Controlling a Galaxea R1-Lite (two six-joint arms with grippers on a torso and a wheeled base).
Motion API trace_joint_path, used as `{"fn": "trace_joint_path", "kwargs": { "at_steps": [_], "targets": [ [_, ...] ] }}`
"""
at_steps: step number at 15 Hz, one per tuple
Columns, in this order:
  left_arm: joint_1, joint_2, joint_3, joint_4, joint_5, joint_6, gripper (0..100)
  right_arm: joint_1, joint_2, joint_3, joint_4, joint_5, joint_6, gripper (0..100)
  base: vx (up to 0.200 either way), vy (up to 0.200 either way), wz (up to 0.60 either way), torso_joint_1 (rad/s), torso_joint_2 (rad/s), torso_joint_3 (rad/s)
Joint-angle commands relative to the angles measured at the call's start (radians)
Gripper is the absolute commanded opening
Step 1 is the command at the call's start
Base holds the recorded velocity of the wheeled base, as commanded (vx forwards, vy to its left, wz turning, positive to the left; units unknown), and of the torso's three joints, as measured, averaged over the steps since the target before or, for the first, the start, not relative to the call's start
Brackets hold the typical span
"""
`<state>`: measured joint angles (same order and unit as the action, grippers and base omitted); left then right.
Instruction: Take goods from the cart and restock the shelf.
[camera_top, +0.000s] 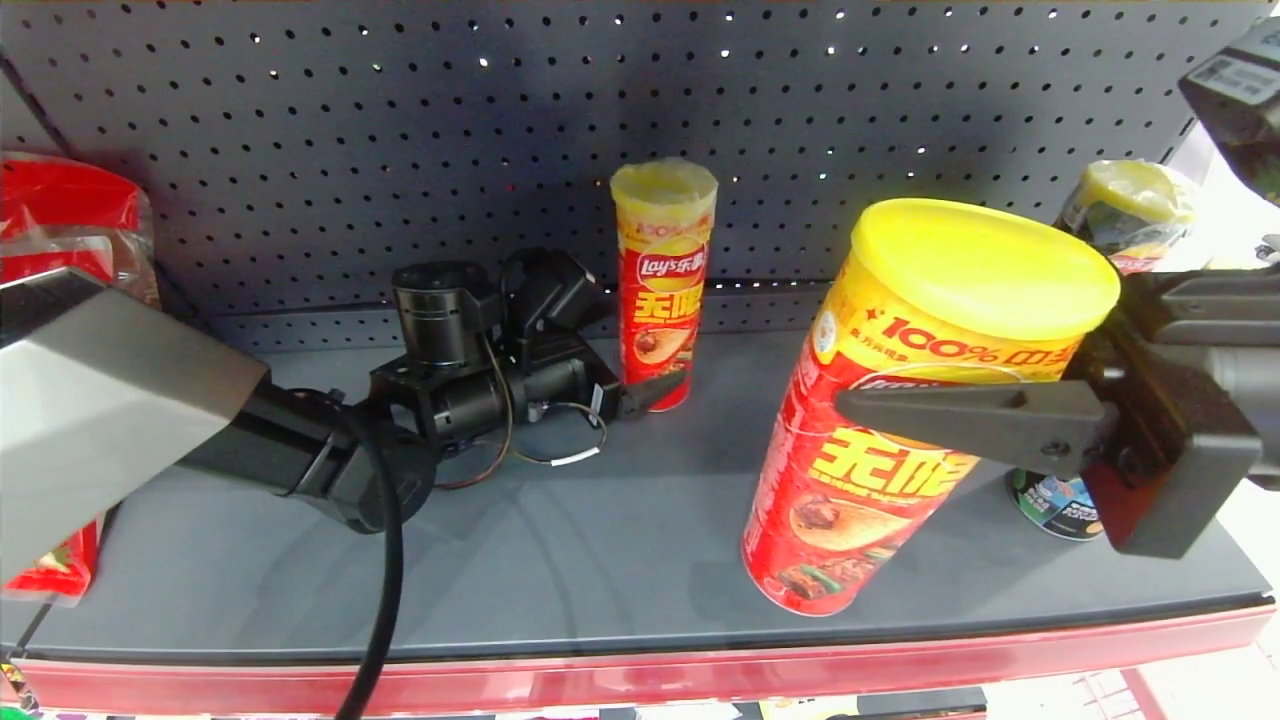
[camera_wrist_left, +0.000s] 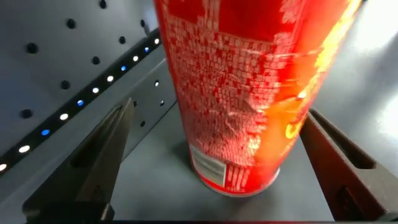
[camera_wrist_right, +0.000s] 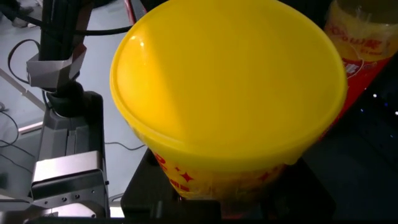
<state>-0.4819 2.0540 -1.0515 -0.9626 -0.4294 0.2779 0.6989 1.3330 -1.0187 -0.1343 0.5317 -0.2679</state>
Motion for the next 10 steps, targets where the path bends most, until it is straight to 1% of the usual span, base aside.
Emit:
{"fn": "trace_joint_path", "kwargs": {
  "at_steps": [1,4,7,10],
  "targets": [
    [-0.004,0.026,-0.027,-0.001,0.0,0.0,100,0.001,0.006,0.005,-0.001,0.002,-0.002,0,0.0,0.0,0.0,0.0,0.0,0.0],
    [-0.006,0.029,-0.03,-0.001,0.0,0.0,100,0.002,0.008,0.003,-0.001,0.002,-0.002,0,0.0,0.0,0.0,0.0,0.0,0.0],
    [-0.007,0.072,-0.09,-0.001,0.0,0.0,100,0.002,0.008,0.015,-0.001,0.002,-0.002,0,0.0,0.0,0.0,0.0,0.0,0.0],
    [-0.014,0.089,-0.096,-0.001,0.001,0.0,100,0.002,0.006,0.025,-0.002,0.004,-0.001,0,0.0,0.0,0.0,0.0,0.0,0.0]
  ]
}}
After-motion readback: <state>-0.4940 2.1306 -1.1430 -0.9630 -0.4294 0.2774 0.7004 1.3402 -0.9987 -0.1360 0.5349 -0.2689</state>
